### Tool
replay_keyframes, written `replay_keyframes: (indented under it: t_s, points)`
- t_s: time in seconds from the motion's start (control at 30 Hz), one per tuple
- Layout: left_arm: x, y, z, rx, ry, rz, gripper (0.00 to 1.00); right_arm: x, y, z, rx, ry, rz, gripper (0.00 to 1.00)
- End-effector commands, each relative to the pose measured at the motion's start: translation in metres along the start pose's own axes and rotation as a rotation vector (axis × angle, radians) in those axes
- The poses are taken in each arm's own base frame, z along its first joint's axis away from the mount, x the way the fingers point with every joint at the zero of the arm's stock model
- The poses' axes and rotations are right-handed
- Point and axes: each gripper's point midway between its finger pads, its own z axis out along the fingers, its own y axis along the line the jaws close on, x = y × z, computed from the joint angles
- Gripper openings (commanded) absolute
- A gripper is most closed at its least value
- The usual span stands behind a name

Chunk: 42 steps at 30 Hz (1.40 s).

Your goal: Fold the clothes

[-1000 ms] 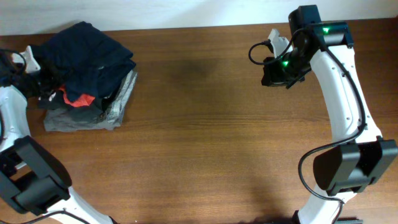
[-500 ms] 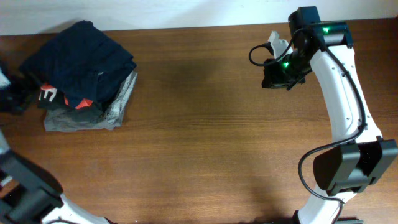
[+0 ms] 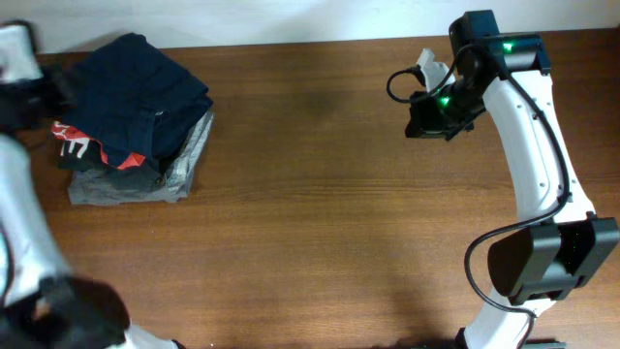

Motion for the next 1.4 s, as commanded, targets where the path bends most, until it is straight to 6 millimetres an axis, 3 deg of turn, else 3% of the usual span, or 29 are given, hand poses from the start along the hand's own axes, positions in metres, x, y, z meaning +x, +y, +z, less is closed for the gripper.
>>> replay_keyframes:
  t_s: [0.0, 0.13, 0.27, 0.37, 0.47, 0.57, 0.6, 0.7, 0.83, 0.93, 1.0, 1.07, 1.13, 1.17, 1.2, 1.27, 1.37]
  points:
    - [0.053, 0.067, 0.053, -0.254, 0.192, -0.045, 0.00, 0.001, 0.019, -0.003, -0.085, 0.000, -0.001, 0.04]
    - [0.103, 0.117, 0.083, -0.376, 0.330, -0.139, 0.00, 0.010, 0.026, -0.001, -0.089, 0.039, -0.013, 0.04]
    - [0.138, 0.127, 0.098, -0.364, 0.433, -0.193, 0.00, 0.021, 0.035, 0.002, -0.089, 0.082, -0.069, 0.04]
    - [0.137, 0.122, 0.096, -0.351, 0.434, -0.205, 0.00, 0.024, 0.039, 0.004, -0.080, 0.096, -0.084, 0.04]
    - [0.116, 0.104, 0.081, -0.295, 0.376, -0.202, 0.01, 0.025, 0.047, 0.004, -0.083, 0.094, -0.126, 0.04]
    - [0.080, 0.085, 0.045, -0.286, 0.275, -0.169, 0.20, 0.028, 0.060, -0.003, -0.088, 0.072, -0.181, 0.04]
    - [0.067, 0.078, 0.029, -0.290, 0.236, -0.156, 0.31, 0.029, 0.066, -0.007, -0.090, 0.057, -0.211, 0.04]
    - [0.030, 0.046, -0.028, -0.278, 0.102, -0.109, 0.57, 0.034, 0.087, -0.023, -0.086, -0.004, -0.292, 0.04]
    - [-0.007, -0.019, -0.110, -0.173, -0.097, -0.013, 0.71, 0.043, 0.115, -0.053, -0.056, -0.111, -0.404, 0.04]
    - [-0.012, -0.065, -0.163, -0.128, -0.195, 0.064, 0.82, 0.054, 0.133, -0.083, -0.038, -0.214, -0.481, 0.05]
    - [-0.004, -0.086, -0.186, -0.113, -0.213, 0.087, 0.91, 0.063, 0.143, -0.107, -0.035, -0.296, -0.520, 0.12]
    - [0.009, -0.104, -0.202, -0.090, -0.201, 0.098, 0.95, 0.071, 0.147, -0.135, -0.024, -0.389, -0.544, 0.17]
    - [0.029, -0.123, -0.212, -0.057, -0.162, 0.105, 0.99, 0.080, 0.143, -0.164, 0.027, -0.491, -0.553, 0.35]
    - [0.039, -0.131, -0.215, -0.040, -0.138, 0.109, 0.99, 0.084, 0.139, -0.178, 0.058, -0.543, -0.551, 0.61]
    - [0.047, -0.137, -0.217, -0.027, -0.117, 0.111, 0.99, 0.088, 0.137, -0.189, 0.087, -0.580, -0.551, 0.99]
    - [0.063, -0.146, -0.219, -0.005, -0.064, 0.110, 0.99, 0.100, 0.125, -0.216, 0.177, -0.675, -0.536, 0.99]
    - [0.075, -0.147, -0.218, 0.001, -0.017, 0.097, 0.99, 0.115, 0.120, -0.237, 0.218, -0.743, -0.530, 0.99]
